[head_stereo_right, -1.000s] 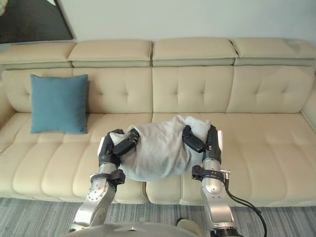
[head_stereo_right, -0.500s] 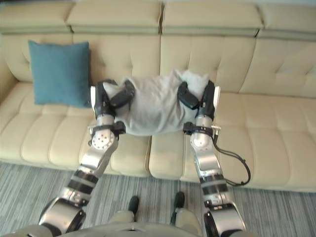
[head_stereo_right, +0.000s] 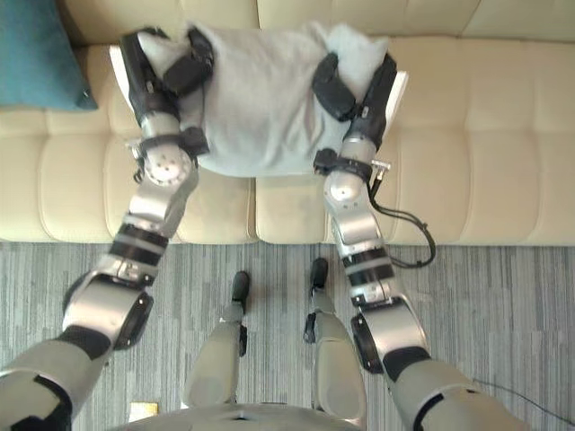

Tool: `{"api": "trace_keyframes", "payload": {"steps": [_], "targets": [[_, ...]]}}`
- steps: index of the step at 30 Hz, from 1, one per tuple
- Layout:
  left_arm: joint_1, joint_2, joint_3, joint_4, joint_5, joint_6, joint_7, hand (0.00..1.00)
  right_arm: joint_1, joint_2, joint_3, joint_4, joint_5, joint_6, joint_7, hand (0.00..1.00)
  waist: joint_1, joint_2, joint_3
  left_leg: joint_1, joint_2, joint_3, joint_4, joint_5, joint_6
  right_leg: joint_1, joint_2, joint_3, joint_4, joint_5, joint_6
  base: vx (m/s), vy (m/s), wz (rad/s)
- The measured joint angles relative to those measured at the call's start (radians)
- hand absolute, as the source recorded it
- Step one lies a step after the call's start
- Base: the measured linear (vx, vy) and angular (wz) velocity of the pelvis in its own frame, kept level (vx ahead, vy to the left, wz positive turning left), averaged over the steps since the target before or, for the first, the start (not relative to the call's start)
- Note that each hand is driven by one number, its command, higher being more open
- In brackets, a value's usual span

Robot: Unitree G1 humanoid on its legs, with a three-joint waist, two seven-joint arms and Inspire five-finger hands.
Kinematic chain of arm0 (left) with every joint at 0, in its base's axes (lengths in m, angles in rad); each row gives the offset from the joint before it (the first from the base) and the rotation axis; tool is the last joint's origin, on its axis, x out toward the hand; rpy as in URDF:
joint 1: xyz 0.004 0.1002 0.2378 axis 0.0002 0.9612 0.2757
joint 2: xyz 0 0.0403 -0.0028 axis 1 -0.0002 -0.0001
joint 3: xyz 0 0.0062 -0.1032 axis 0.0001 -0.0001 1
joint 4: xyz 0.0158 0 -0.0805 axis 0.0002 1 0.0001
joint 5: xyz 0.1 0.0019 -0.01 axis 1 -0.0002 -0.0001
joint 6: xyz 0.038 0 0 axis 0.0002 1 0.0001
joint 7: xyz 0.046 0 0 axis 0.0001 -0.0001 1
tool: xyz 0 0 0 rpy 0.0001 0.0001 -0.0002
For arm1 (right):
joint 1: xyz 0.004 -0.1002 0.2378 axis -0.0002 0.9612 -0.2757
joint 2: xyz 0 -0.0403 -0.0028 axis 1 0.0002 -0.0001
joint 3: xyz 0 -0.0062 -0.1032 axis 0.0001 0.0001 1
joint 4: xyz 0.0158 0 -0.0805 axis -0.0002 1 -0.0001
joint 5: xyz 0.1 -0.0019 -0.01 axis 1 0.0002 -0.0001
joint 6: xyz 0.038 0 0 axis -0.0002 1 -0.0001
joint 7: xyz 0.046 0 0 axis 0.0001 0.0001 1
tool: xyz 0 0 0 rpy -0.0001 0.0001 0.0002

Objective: Pick up cushions and gather them together orderly.

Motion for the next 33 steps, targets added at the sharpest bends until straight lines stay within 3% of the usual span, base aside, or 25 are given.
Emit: {"api": "trace_keyframes", "payload": {"steps": [6,7,11,17,25,33], "targets": [[-0.223,0.059,0.006,0.109,-0.029,-0.043,0.016,0.0,-0.218,-0.009,-0.029,0.091,-0.014,-0.002,-0.056,0.0,-0.014,-0.013,0.069,-0.072,0.001,0.016,0.01,0.007,-0.003,-0.051,0.004,0.016,-0.057,0.055,-0.003,-0.01,-0.006,-0.08],[-0.249,0.07,0.01,0.117,-0.029,-0.045,0.018,1.0,-0.247,-0.013,-0.03,0.098,-0.014,-0.002,-0.062,1.0,-0.017,-0.017,0.079,-0.081,0.001,0.017,0.012,0.007,-0.003,-0.051,0.005,0.018,-0.074,0.065,-0.004,0.0,-0.006,-0.05],[-0.361,0.104,0.035,0.138,-0.029,-0.058,0.03,1.0,-0.378,-0.028,-0.064,0.134,-0.035,-0.003,-0.083,1.0,-0.03,-0.032,0.118,-0.125,-0.006,0.016,0.005,0.02,-0.003,-0.056,0.009,0.017,-0.166,0.123,0.001,0.01,-0.012,0.03],[-0.49,0.143,0.089,0.236,-0.03,-0.068,0.035,1.0,-0.544,-0.102,-0.088,0.239,-0.031,-0.004,-0.104,1.0,-0.038,-0.035,0.14,-0.141,-0.009,0.015,-0.013,0.029,-0.003,-0.079,0.0,0.018,-0.167,0.13,0.007,0.05,0.02,0.02],[-0.522,0.237,0.162,0.315,-0.034,-0.068,-0.001,1.0,-0.674,-0.275,-0.109,0.284,0.02,-0.03,-0.082,1.0,-0.043,-0.036,0.141,-0.144,-0.027,0.015,-0.013,0.028,-0.003,-0.081,-0.018,0.018,-0.167,0.134,0.013,0.05,0.064,0.03],[-0.516,0.349,0.247,0.322,-0.123,-0.068,-0.067,1.0,-0.674,-0.417,-0.134,0.31,0.168,-0.035,0.004,1.0,-0.017,-0.036,0.141,-0.148,-0.029,0.015,-0.004,0.029,-0.002,-0.08,-0.021,0.014,-0.166,0.134,0.013,0.02,0.05,0.01]]}}
